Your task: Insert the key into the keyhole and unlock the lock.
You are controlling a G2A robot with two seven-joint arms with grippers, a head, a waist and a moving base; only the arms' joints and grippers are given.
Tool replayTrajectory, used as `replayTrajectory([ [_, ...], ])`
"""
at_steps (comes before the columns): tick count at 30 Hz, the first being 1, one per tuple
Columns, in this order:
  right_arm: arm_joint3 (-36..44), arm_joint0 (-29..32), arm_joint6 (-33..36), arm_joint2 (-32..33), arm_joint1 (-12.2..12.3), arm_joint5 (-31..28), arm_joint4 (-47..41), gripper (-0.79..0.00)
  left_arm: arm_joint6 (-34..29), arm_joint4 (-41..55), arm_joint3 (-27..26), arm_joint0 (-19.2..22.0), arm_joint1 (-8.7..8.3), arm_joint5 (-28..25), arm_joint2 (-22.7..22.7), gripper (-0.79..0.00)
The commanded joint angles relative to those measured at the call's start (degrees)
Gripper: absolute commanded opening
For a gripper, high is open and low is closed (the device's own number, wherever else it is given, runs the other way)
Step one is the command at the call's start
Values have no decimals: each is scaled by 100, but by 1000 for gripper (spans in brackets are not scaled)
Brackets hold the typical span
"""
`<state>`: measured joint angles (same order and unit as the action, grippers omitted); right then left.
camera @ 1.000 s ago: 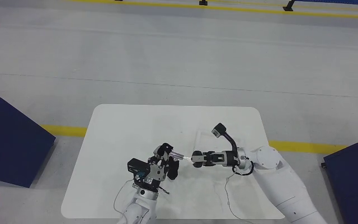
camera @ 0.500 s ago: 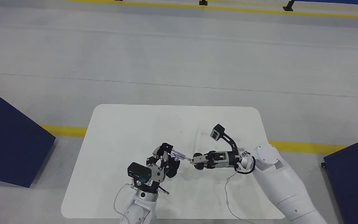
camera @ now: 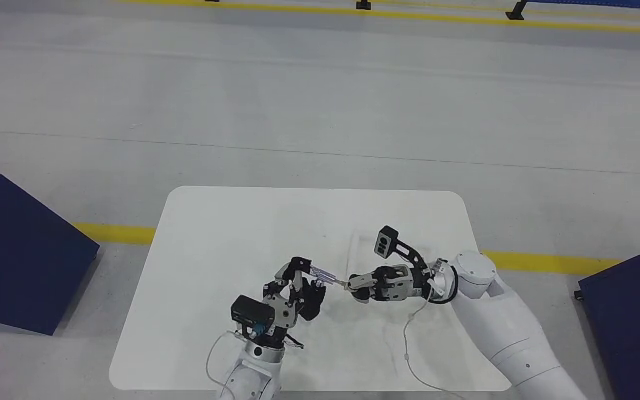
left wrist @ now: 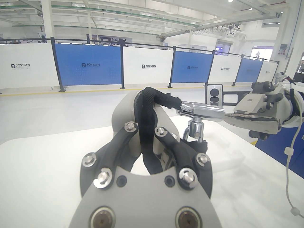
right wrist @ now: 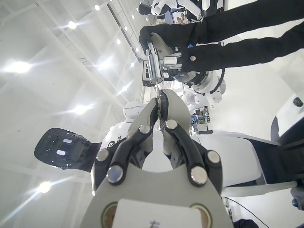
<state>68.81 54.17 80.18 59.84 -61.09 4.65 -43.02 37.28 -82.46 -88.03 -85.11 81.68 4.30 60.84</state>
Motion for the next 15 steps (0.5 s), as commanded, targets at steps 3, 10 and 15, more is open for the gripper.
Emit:
replayTrajectory([
  [3, 1, 1, -2, 1, 0, 0, 0, -785, -18, 57, -9, -6, 3, -34, 8, -785],
  [10, 67, 82, -136, -10, -7, 194, -113, -785, -18, 80, -34, -15, 4, -66, 32, -785],
  [15, 134, 157, -233, 60, 7, 772, -369, -785, -6, 87, -50, -24, 5, -76, 49, -785],
])
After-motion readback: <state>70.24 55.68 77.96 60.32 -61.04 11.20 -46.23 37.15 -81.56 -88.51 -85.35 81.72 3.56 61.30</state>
